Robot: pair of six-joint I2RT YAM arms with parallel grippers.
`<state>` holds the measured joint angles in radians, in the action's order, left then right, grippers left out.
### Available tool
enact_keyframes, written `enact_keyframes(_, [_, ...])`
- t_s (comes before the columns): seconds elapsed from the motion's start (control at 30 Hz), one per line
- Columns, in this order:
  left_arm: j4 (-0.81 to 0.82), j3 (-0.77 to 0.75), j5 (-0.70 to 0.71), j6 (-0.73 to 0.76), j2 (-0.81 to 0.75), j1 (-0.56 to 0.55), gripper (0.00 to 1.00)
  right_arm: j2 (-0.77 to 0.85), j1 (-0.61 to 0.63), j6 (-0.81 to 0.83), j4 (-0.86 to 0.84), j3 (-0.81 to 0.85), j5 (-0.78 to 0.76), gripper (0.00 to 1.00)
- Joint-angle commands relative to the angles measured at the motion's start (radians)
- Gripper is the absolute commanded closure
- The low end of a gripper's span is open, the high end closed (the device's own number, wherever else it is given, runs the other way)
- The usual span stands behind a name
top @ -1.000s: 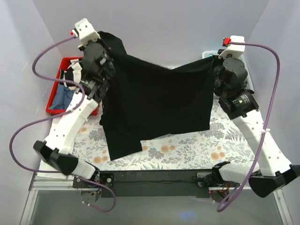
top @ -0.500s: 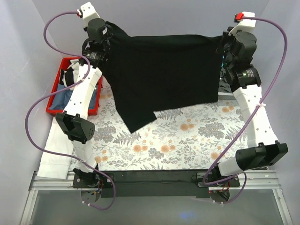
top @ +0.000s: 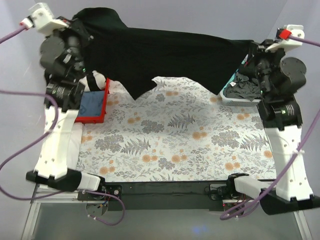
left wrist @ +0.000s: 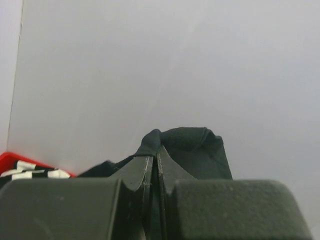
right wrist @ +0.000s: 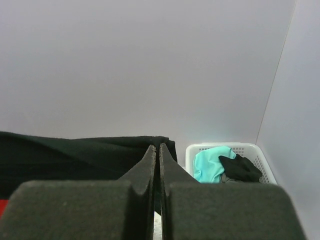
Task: Fold and stack the t-shirts
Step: Flatten out the tshirt
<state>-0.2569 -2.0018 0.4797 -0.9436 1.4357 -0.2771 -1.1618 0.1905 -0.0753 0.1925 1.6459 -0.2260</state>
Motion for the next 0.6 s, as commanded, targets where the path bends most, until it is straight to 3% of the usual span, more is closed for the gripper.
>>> enact_keyframes(0.0, [0.058,0.053,-0.027,0.009,-0.132,0.007,1.00,0.109,-0.006,0.017,-0.061,-0.044,0.004,0.99])
enact_keyframes(0.23, [0.056,0.049,-0.059,0.023,-0.224,0.007,1.00,0.171,-0.006,0.005,-0.045,-0.006,0.033,0.99])
enact_keyframes(0.57, [0.100,0.001,-0.041,0.035,-0.048,0.007,1.00,0.010,-0.008,-0.021,-0.070,0.037,0.053,0.99])
